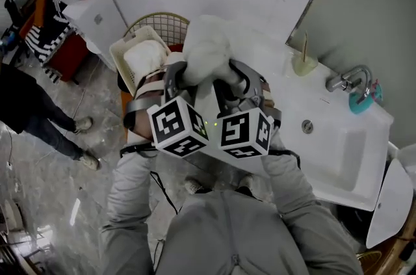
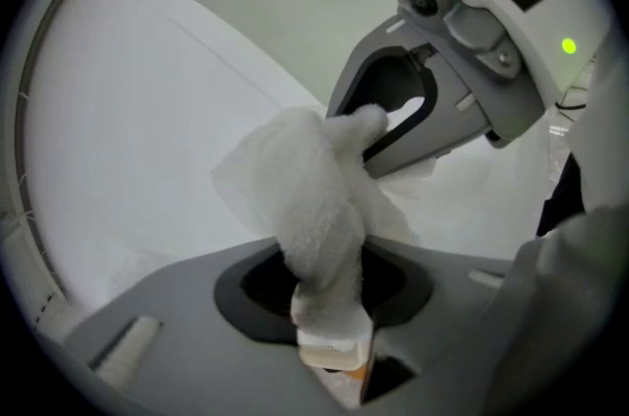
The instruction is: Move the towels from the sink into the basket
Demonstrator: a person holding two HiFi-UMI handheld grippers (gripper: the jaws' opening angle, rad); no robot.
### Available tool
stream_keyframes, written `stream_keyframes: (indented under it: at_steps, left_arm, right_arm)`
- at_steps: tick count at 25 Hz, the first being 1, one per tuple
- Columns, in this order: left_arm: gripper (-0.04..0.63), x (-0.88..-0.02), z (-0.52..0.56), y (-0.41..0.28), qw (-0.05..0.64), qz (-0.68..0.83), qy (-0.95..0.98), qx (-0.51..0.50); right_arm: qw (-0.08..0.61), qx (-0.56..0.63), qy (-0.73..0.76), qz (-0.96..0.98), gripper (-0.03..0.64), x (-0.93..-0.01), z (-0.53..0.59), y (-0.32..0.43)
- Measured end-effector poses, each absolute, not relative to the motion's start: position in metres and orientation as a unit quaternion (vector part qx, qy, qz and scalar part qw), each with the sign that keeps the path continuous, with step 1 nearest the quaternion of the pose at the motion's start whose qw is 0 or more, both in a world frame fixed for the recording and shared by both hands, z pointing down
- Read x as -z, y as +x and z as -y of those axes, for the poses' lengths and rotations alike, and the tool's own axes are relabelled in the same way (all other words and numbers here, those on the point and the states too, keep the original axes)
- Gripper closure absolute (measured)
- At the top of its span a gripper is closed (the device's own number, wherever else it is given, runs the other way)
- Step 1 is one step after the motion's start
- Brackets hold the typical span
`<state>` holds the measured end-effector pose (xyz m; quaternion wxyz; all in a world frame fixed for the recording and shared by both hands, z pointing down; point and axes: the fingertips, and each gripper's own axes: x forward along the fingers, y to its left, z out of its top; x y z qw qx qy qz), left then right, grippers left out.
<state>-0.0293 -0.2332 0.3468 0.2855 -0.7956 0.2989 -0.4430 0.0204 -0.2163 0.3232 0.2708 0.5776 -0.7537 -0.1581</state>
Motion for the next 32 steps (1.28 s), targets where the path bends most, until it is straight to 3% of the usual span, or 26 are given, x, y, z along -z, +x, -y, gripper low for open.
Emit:
stream_keyframes:
  at_steps: [12, 23, 32]
  left_arm:
    - [0.403, -0.331, 0.292, -0.204, 0.258, -0.378, -0.768, 0.449]
    - [0.403, -0.359, 0.397, -0.262, 0.234, -0.390, -0.757, 0.469]
    - [0.403, -0.483, 0.476, -0.275, 0.166, -0.319, -0.752, 0.552]
  right_arm:
    - [0.256, 0.198, 0.523, 0.789, 0.462, -0.309, 0.279, -0.153]
    - [0.271, 0.187, 0.494, 0.805, 0.462, -0.338, 0.386, -0.209]
    - [0.348, 0.070, 0.441, 0.824, 0.460, -0.464, 0.470, -0.216]
